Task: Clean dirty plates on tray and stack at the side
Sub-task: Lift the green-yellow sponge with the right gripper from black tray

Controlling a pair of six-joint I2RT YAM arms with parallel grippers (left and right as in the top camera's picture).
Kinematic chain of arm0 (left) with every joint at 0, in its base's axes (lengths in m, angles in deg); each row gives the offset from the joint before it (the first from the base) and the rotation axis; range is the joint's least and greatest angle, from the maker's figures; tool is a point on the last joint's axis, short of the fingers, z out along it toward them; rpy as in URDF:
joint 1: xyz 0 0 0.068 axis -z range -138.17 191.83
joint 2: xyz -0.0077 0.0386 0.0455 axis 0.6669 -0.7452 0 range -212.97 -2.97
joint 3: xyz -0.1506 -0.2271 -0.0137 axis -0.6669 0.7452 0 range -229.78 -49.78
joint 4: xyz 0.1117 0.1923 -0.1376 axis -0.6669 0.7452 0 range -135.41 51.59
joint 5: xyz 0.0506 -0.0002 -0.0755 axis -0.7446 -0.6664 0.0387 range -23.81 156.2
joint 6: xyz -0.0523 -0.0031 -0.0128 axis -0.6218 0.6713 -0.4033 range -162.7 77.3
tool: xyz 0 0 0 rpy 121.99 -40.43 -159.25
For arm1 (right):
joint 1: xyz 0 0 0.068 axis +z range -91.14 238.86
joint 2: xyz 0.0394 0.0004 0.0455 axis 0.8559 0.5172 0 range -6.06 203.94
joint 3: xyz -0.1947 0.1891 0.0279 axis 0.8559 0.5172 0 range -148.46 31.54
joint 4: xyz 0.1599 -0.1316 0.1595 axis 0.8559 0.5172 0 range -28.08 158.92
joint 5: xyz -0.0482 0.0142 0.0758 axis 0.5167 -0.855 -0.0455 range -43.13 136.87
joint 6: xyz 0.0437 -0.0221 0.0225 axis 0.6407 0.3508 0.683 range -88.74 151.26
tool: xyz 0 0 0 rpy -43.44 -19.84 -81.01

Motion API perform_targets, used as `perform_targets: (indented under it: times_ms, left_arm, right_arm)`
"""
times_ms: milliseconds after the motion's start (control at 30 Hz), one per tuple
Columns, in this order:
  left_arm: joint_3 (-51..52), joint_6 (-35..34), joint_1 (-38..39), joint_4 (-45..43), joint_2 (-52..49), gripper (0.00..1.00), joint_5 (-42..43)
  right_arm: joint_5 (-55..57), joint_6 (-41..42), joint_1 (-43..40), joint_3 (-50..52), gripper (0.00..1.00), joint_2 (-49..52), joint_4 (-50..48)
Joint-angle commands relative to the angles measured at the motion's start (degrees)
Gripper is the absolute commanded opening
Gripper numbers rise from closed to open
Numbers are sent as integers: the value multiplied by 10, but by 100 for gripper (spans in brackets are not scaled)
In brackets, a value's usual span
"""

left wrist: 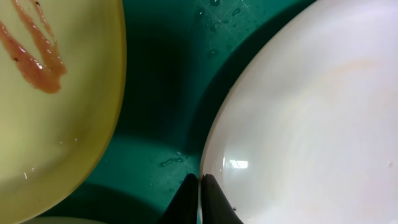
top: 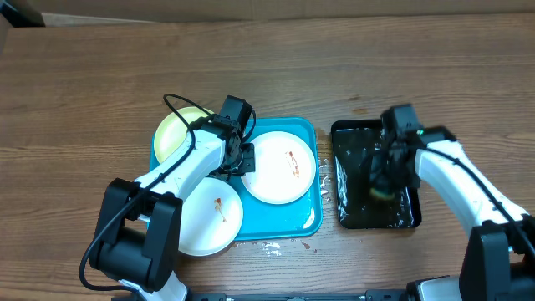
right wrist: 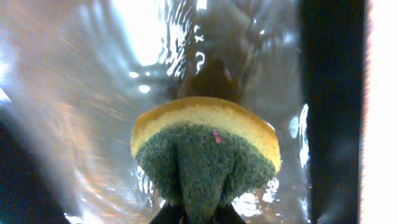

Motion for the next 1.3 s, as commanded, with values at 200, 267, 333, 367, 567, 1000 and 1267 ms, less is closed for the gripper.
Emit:
perform_targets:
  times_ms: [200,267,333,367,567,1000,1267]
  left_arm:
    - [3,-2,4,2,-10,4,-12]
    - [3,-2,4,2,-10,4,-12]
    - [3,-2,4,2,-10,4,-12]
    - [3,-2,4,2,-10,5,-12]
    - [3,-2,4,2,-10,7,-12]
    - [3,-2,4,2,-10,4,-12]
    - [3,-2,4,-3,-10,4,-17]
  right_arm:
    - [17,-1,-1,-49,4,-6,12]
    - [17,-1,-1,-49,4,-6,12]
    - [17,-1,-1,-49,4,-6,12]
    - [17,-1,-1,-49,4,-6,13]
    - [17,-1,-1,-49,4,-6,12]
    - [-8,-17,-1,-85,4,-6,69]
    - [-80,-60,-1,-117,4,-6,94]
